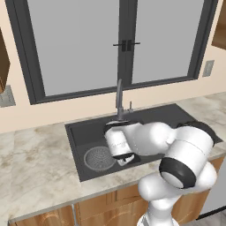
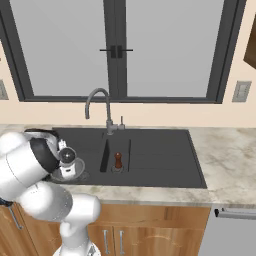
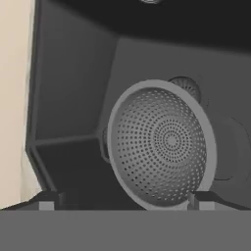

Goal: Pick the glass cup and colander and place them in the sink. Then turn on the water.

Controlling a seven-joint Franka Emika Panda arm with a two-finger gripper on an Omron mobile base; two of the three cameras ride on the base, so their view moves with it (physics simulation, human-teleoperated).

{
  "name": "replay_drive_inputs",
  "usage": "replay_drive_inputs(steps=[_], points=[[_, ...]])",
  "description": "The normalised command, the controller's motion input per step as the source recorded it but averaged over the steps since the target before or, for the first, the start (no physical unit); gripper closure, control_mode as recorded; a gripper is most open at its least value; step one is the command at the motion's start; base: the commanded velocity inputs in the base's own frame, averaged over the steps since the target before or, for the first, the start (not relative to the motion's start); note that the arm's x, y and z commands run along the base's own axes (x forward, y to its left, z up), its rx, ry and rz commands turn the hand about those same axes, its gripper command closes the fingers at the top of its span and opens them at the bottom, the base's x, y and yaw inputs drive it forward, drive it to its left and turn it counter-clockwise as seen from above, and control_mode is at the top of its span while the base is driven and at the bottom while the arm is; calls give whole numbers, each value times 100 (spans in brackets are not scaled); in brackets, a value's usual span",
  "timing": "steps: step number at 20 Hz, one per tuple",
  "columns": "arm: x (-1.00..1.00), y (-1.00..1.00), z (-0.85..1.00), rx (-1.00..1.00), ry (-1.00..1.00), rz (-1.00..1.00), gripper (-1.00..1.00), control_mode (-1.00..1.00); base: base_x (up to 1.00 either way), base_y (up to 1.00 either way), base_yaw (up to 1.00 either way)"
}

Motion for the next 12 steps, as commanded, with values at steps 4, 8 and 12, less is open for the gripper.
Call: replay_drive_inputs(steps=[4, 8, 12], points=[[-11, 0, 100, -1, -1, -6, -100, -100, 0, 0, 0], [-7, 3, 100, -1, 0, -5, -100, -100, 0, 0, 0], [-9, 4, 100, -1, 0, -4, -100, -100, 0, 0, 0]])
